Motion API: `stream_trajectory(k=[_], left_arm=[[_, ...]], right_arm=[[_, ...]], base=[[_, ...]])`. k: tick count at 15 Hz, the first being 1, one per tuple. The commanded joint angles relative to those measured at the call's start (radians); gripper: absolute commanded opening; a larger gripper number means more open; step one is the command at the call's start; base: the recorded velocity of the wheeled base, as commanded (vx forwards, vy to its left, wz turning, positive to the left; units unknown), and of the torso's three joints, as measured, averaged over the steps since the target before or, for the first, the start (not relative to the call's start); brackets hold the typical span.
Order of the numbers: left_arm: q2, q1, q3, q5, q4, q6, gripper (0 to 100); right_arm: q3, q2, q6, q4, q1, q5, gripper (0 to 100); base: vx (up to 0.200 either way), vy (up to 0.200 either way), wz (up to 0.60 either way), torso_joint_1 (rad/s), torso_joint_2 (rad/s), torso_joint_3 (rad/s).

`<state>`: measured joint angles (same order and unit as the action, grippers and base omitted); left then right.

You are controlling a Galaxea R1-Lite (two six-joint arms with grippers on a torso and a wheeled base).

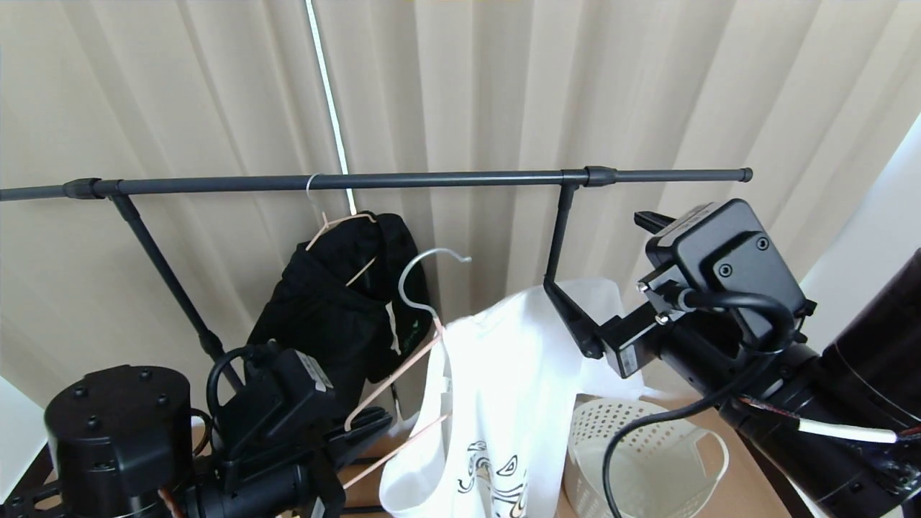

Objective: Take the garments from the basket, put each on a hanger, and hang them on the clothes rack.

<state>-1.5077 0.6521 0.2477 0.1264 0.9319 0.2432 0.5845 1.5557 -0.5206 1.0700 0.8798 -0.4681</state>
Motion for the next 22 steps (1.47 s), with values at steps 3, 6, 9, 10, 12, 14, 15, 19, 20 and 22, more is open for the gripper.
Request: stream_trajectory(k=[3,6,9,10,12,14,15,19,20,22], left_arm=[[0.003,-0.017,-0.074,0.015,0.039,0.004,0],[0.000,-0.058,-0.102,0.105,0.041,0.005,0],[0.009,-0.058,-0.113,0.108,0.042,0.033,0],[0.001,-0.058,-0.117,0.108,0.047,0.050,0],[-0.022,-0.062,-0.114,0.108,0.048,0.050,0],[-0.045,-0.062,-0.113,0.110,0.065,0.051,0],[-0.062,-0.063,-0.113,0.110,0.090,0.054,0],[-0.078,-0.065,-0.128,0.111,0.151,0.057,0],[-0.077,-0.065,-0.125,0.111,0.157,0.077,0],[-0.080,-0.074,-0.120,0.122,0.159,0.113,0]], right_arm=[[0.012,-0.206,0.017,-0.295,-0.015,0.059,100],[0.052,-0.272,0.030,-0.536,-0.114,0.215,100],[0.086,-0.325,0.033,-0.759,-0.200,0.398,100],[0.161,-0.342,0.033,-0.956,-0.249,0.523,100],[0.307,-0.324,0.027,-1.159,-0.274,0.658,100],[0.465,-0.237,-0.010,-1.329,-0.280,0.737,100],[0.538,-0.186,-0.042,-1.397,-0.282,0.787,100],[0.905,0.079,-0.214,-1.731,-0.314,0.853,100],[0.988,0.145,-0.214,-1.789,-0.312,0.842,100],[1.052,0.207,-0.216,-1.799,-0.309,0.789,100]], base=[[0.000,0.000,0.00,0.000,0.00,0.000],[0.000,0.000,0.00,0.000,0.00,0.000],[0.000,0.000,0.00,0.000,0.00,0.000],[0.000,0.000,0.00,0.000,0.00,0.000],[0.000,0.000,0.00,0.000,0.00,0.000],[0.000,0.000,0.00,0.000,0.00,0.000],[0.000,0.000,0.00,0.000,0.00,0.000],[0.000,0.000,0.00,0.000,0.00,0.000],[0.000,0.000,0.00,0.000,0.00,0.000],[0.000,0.000,0.00,0.000,0.00,0.000]])
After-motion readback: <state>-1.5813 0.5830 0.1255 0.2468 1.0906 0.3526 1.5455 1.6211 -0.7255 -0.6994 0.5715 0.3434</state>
